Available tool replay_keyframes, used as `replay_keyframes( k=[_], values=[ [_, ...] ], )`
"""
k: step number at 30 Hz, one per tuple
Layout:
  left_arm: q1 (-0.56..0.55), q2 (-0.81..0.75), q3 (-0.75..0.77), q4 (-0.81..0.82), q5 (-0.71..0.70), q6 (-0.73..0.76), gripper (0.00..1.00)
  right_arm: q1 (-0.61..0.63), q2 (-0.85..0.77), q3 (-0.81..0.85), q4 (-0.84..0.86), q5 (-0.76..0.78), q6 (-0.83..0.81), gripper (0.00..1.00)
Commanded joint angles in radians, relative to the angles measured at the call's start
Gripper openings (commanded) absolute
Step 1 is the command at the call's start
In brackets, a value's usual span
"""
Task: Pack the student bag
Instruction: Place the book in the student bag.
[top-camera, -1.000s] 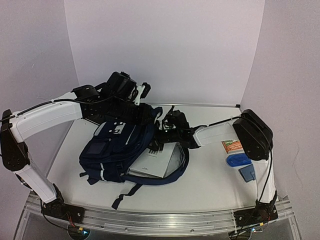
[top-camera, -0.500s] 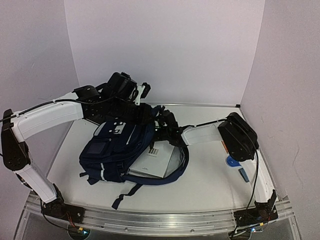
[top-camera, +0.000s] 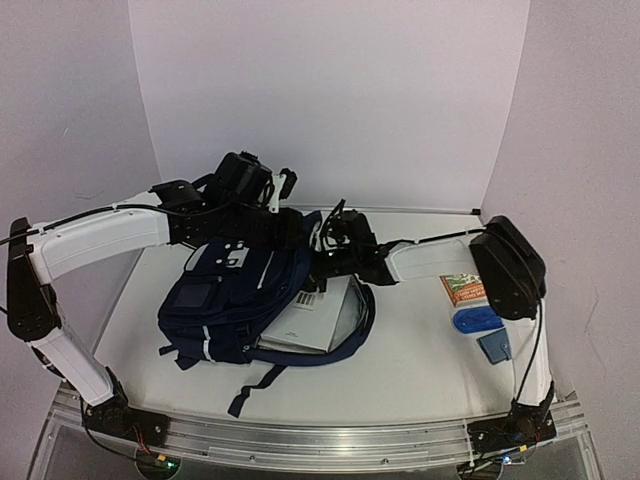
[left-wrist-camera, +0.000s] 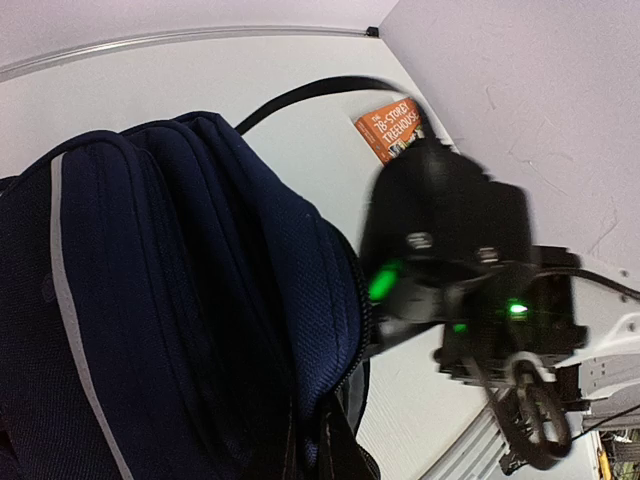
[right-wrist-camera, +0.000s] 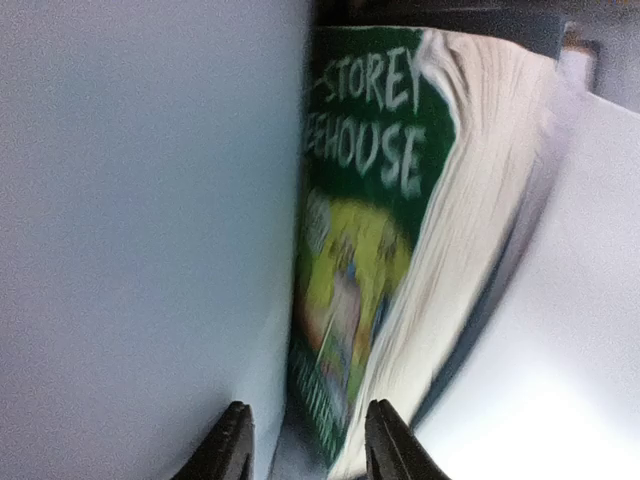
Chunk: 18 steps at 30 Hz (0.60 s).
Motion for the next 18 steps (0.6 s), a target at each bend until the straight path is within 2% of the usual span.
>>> replay_keyframes(
  k=[1,4,9,14,18],
  values=[
    [0.046,-0.021,-0.025,0.078,-0.026,-0.026,0.00,-0.053,-0.199,-0.090,-0.153,-0.007,-0.226,0.45],
    [0.052,-0.013,-0.044,0.091,-0.016,-0.028,0.00,-0.103,-0.274,-0.151,-0.265,-0.009,-0.357,0.53],
    [0.053,0.023,-0.055,0.094,0.016,-0.021,0.03,-0.206,-0.381,-0.164,-0.556,0.073,-0.646,0.58],
    [0.053,0.060,-0.054,0.069,0.028,0.003,0.06,-0.290,-0.464,-0.086,-0.849,0.306,-0.931,0.69],
    [0.053,0.093,-0.045,0.058,0.068,0.022,0.11,-0.427,-0.473,-0.020,-1.020,0.447,-1.093,0.82]
  ],
)
